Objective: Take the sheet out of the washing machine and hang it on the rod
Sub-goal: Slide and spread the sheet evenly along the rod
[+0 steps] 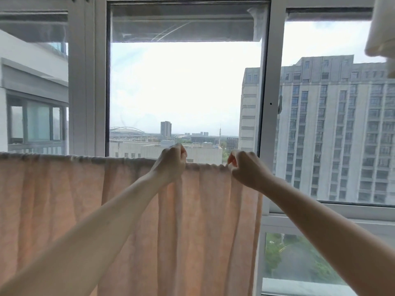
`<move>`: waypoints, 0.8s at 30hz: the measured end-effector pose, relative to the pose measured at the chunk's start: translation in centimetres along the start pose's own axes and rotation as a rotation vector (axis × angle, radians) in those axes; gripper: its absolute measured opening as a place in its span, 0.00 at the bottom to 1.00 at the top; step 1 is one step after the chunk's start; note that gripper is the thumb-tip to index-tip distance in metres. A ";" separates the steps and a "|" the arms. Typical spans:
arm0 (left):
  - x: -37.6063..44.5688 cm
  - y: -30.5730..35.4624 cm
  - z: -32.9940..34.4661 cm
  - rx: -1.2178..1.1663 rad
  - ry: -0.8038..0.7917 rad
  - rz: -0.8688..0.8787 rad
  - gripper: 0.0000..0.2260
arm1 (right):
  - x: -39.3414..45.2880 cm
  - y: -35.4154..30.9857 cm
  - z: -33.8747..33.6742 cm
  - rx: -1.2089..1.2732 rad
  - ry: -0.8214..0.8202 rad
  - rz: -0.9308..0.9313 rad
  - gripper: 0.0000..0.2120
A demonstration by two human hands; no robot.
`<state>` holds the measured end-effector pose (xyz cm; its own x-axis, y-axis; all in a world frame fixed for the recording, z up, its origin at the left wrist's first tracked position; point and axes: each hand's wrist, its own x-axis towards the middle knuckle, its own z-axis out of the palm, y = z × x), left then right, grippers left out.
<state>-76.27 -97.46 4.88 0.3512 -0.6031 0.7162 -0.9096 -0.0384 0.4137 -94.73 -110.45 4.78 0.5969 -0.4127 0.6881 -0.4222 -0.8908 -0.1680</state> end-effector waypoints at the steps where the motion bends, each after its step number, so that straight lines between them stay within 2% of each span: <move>1: -0.2 0.1 0.3 0.011 -0.051 0.032 0.05 | -0.1 -0.1 0.1 0.025 -0.011 -0.022 0.09; 3: -0.7 0.0 0.7 0.058 -0.126 0.112 0.05 | -0.3 -0.5 0.5 0.055 -0.029 -0.108 0.13; 6: -1.0 -0.1 0.4 0.101 -0.112 0.183 0.04 | -0.3 -1.4 1.0 0.000 -0.004 -0.204 0.07; 8: -0.9 -0.3 -0.2 0.074 -0.098 0.151 0.01 | -0.1 -1.5 1.1 0.005 0.045 -0.161 0.04; 13: -1.0 -1.5 -0.9 0.054 -0.005 0.120 0.03 | 0.4 -1.2 1.2 0.040 0.168 -0.026 0.02; 16: -1.5 -1.5 -0.4 0.054 -0.024 0.173 0.03 | 0.4 -1.5 1.4 0.003 0.102 -0.044 0.05; 19: -1.6 -1.5 -0.8 -0.005 -0.034 0.195 0.06 | 0.6 -2.3 1.4 -0.022 0.045 -0.081 0.04; 24: -1.3 -4.4 -3.4 0.087 -0.013 0.197 0.08 | 1.1 -5.2 2.7 0.020 -0.018 -0.159 0.09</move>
<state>-71.91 -93.82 4.05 0.1623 -0.6157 0.7711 -0.9764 0.0128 0.2157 -90.00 -106.75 4.47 0.6675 -0.2693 0.6942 -0.3078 -0.9487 -0.0721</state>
